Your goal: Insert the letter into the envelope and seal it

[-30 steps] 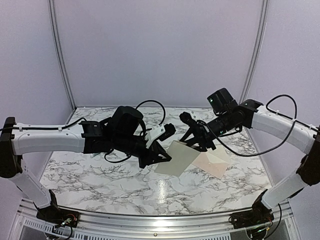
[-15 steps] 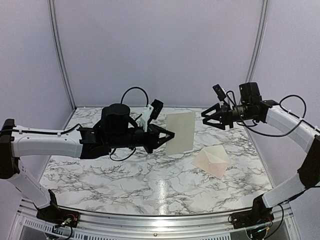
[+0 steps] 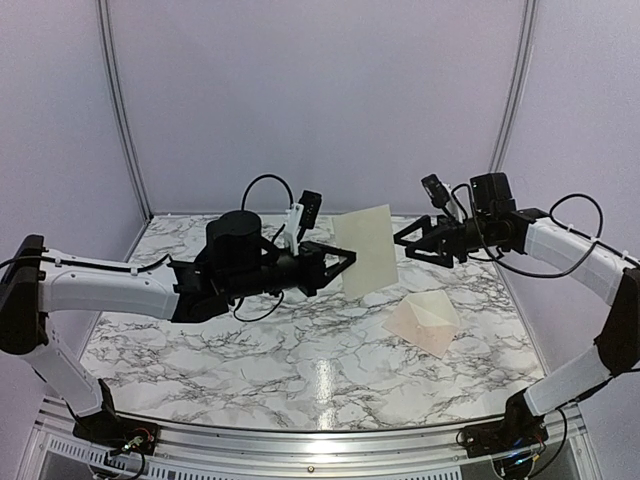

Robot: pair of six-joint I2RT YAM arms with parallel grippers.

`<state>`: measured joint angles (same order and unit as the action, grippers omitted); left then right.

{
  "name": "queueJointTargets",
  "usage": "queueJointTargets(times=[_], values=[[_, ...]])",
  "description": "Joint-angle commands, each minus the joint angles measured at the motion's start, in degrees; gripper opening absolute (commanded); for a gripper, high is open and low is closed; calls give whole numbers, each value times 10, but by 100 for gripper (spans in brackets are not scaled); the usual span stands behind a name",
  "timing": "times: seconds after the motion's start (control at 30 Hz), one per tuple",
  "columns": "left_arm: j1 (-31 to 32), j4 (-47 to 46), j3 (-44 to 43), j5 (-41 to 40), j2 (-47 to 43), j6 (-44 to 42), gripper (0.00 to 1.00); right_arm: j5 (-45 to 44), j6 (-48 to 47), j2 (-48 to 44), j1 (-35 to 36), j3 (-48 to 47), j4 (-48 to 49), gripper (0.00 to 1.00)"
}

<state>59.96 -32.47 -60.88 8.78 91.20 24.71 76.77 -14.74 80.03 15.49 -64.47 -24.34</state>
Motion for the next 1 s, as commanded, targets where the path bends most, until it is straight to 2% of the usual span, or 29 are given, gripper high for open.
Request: queueJointTargets(times=[0.0,0.27,0.43,0.53,0.67,0.77,0.87,0.97], values=[[-2,-46,-1,26,18,17,0,-16,15,-14,33,2,25,77],[-2,-59,-6,51,31,26,0,-33,25,8,60,-1,33,72],[-2,-64,-6,61,34,28,0,-36,39,18,63,2,48,63],[-3,-65,0,42,29,29,0,-55,12,24,53,-17,11,65],[-9,-64,23,9,9,34,0,-191,-111,37,-8,-65,-108,66],[-19,-62,51,-11,-9,41,0,-345,-174,67,-56,-85,-175,61],[-29,-61,80,-31,-29,49,0,-484,-210,94,-84,-79,-191,56],[-36,-60,102,-45,-46,51,0,-566,-219,116,-102,-60,-183,56]])
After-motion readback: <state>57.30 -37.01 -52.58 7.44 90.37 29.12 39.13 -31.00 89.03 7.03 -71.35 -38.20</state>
